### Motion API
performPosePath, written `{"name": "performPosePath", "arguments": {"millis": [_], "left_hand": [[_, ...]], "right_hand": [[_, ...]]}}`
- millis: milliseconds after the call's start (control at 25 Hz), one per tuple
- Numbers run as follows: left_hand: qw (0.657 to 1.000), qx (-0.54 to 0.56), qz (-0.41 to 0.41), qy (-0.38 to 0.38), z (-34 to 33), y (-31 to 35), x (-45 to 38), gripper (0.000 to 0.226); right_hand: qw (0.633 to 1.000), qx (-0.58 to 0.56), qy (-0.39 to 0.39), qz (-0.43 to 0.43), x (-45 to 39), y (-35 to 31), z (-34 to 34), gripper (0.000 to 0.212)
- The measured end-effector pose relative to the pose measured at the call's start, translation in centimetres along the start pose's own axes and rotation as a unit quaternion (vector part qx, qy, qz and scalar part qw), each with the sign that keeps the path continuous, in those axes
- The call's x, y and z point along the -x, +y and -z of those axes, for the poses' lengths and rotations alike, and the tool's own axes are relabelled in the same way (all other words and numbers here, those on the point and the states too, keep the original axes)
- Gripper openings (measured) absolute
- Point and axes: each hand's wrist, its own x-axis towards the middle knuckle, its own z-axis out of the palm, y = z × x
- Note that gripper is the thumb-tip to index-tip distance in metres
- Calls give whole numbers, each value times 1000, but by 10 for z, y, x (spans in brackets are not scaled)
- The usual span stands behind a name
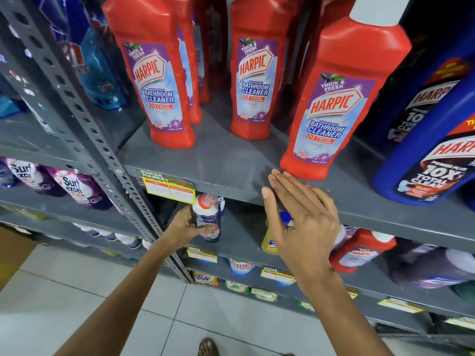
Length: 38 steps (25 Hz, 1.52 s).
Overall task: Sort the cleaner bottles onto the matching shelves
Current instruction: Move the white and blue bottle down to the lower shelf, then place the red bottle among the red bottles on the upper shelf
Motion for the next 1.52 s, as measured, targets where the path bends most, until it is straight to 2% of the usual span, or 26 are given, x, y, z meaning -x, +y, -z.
{"name": "performPosePath", "arguments": {"millis": [80,520,960,1040,1120,1200,1240,1280,1360,1440,1520], "left_hand": [[1000,-5,19,-17,3,-3,-9,54],[997,29,69,-32,7,-22,-16,71],[995,45,72,-53,6,-18,-10,84],[995,62,72,-34,2,-21,-2,87],[991,93,85,45,-8,-32,14,90],[977,107,133,131,-30,-47,44,73],[968,92,164,167,-42,-54,63,56],[960,57,202,187,-60,-59,79,52],[952,24,259,160,-111,-51,112,56],[966,29,231,108,-175,-29,134,29],[984,8,174,32,-245,-2,140,26]], "right_hand": [[1000,-3,0,-2,0,0,0,21],[1000,-4,3,-14,0,-3,-2,20],[999,-20,-24,-36,1,-4,0,23],[997,-43,-68,-18,2,-2,9,29],[991,-91,-101,-6,11,1,28,37],[989,-117,-92,-12,37,12,57,36],[989,-118,-84,-19,55,19,70,35],[990,-109,-80,-35,76,33,86,34],[988,-84,-92,-96,122,72,114,35],[974,-67,-124,-175,164,121,137,38],[948,-62,-173,-261,197,169,154,47]]}}
